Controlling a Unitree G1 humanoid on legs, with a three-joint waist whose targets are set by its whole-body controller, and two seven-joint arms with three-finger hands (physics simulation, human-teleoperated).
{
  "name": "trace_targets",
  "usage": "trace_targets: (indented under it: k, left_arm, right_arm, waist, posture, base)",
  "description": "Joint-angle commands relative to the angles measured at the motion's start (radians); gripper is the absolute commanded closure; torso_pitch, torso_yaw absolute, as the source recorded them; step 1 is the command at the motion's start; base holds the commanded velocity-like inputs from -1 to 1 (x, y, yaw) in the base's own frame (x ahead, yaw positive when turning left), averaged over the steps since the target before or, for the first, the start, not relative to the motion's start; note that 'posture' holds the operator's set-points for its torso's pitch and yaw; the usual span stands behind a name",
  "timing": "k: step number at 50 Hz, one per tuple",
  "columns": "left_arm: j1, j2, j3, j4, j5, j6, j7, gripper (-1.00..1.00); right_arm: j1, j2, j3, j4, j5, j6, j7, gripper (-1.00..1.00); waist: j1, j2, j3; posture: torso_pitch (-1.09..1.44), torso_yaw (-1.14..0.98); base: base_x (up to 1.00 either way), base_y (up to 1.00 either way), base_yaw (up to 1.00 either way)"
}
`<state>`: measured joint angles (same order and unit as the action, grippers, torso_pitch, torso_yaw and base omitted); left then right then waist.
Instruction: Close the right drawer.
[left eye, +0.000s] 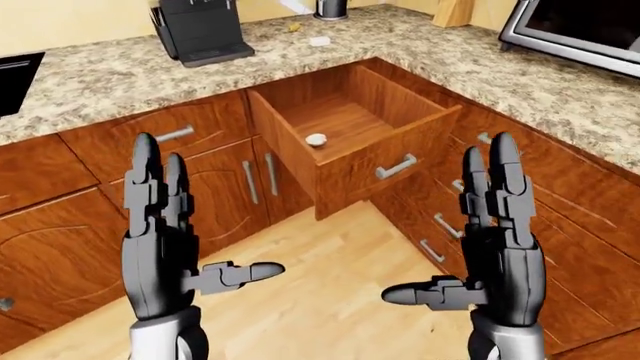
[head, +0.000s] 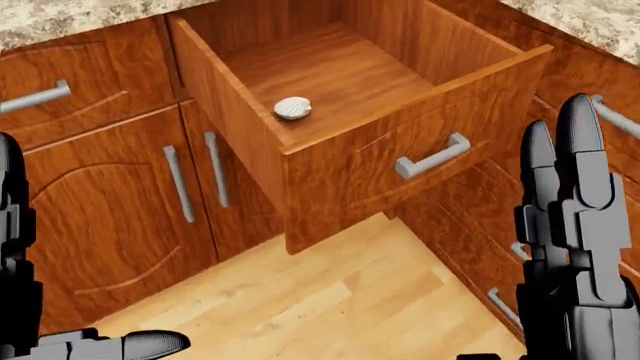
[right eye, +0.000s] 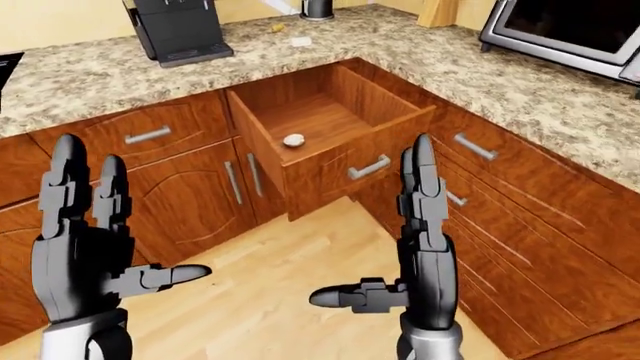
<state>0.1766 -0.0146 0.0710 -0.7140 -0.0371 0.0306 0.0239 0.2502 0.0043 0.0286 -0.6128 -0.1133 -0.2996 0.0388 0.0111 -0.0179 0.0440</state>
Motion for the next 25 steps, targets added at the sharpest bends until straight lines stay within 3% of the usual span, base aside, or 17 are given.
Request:
trace_targets:
  k: [1,3,4,6,13,15,17,18,19,20,22,25]
  left_arm:
    - [-0.011,0.000,-0.006,-0.036,-0.001,-0.023,-0.004,-1.00]
    - [-0.011,-0.001,-0.004,-0.036,-0.002,-0.023,-0.004,-1.00]
    - [-0.012,-0.001,-0.005,-0.036,-0.001,-0.023,-0.004,-1.00]
    - [-0.017,0.000,-0.002,-0.037,-0.003,-0.017,-0.003,-1.00]
    - [-0.013,-0.001,-0.005,-0.039,-0.002,-0.019,-0.004,-1.00]
    - [-0.014,-0.001,-0.003,-0.040,-0.006,-0.016,-0.004,-1.00]
    - [-0.012,-0.001,-0.004,-0.042,-0.004,-0.017,-0.004,-1.00]
    - [-0.011,-0.001,-0.005,-0.042,-0.003,-0.018,-0.004,-1.00]
    - [-0.012,-0.001,-0.005,-0.042,-0.003,-0.017,-0.004,-1.00]
    - [-0.012,-0.001,-0.006,-0.041,-0.003,-0.018,-0.004,-1.00]
    - [-0.012,-0.001,-0.005,-0.041,-0.004,-0.017,-0.004,-1.00]
    - [-0.012,-0.001,-0.005,-0.037,-0.004,-0.021,-0.005,-1.00]
  right_arm:
    - [-0.007,-0.003,-0.010,-0.031,0.008,-0.016,-0.007,-1.00]
    - [-0.006,-0.003,-0.008,-0.030,0.008,-0.016,-0.007,-1.00]
    - [-0.007,-0.002,-0.010,-0.031,0.010,-0.013,-0.007,-1.00]
    - [-0.009,-0.002,-0.011,-0.029,0.011,-0.011,-0.007,-1.00]
    - [-0.006,-0.002,-0.008,-0.038,0.012,-0.007,-0.006,-1.00]
    - [-0.006,-0.002,-0.007,-0.036,0.011,-0.007,-0.006,-1.00]
    - [-0.006,-0.002,-0.007,-0.038,0.011,-0.006,-0.007,-1.00]
    - [-0.007,-0.003,-0.007,-0.036,0.010,-0.005,-0.007,-1.00]
    - [-0.007,-0.002,-0.008,-0.037,0.012,-0.005,-0.008,-1.00]
    - [-0.007,-0.003,-0.008,-0.038,0.013,-0.006,-0.007,-1.00]
    - [-0.007,-0.003,-0.006,-0.035,0.011,-0.008,-0.007,-1.00]
    - [-0.006,-0.003,-0.004,-0.031,0.009,-0.011,-0.007,-1.00]
  waist:
    - [-0.003,-0.002,-0.008]
    - [-0.008,-0.064,-0.027]
    - [-0.021,-0.033,-0.016]
    - [-0.019,-0.035,-0.007]
    - [-0.012,0.030,0.004]
    - [-0.012,0.064,0.003]
    - [-0.007,0.130,-0.020]
    - [0.005,0.073,-0.003]
    - [-0.003,0.092,0.000]
    - [-0.002,0.090,-0.004]
    - [-0.005,0.075,-0.014]
    - [-0.004,0.047,-0.007]
  posture:
    - [0.00,0.00]
    - [0.00,0.00]
    - [0.00,0.00]
    - [0.00,0.00]
    - [0.00,0.00]
    - [0.00,0.00]
    - [0.00,0.00]
    - [0.00,0.00]
    - [0.00,0.00]
    - [0.00,0.00]
    - [0.00,0.00]
    - [0.00,0.00]
  base:
    - [0.00,0.00,-0.23]
    - [0.00,0.00,-0.23]
    - [0.00,0.00,-0.23]
    - [0.00,0.00,-0.23]
    - [0.00,0.00,-0.23]
    - [0.00,0.00,-0.23]
    - [0.00,0.00,-0.24]
    - [0.00,0.00,-0.23]
    - [0.00,0.00,-0.23]
    - [0.00,0.00,-0.24]
    - [0.00,0.00,-0.23]
    - [0.00,0.00,-0.23]
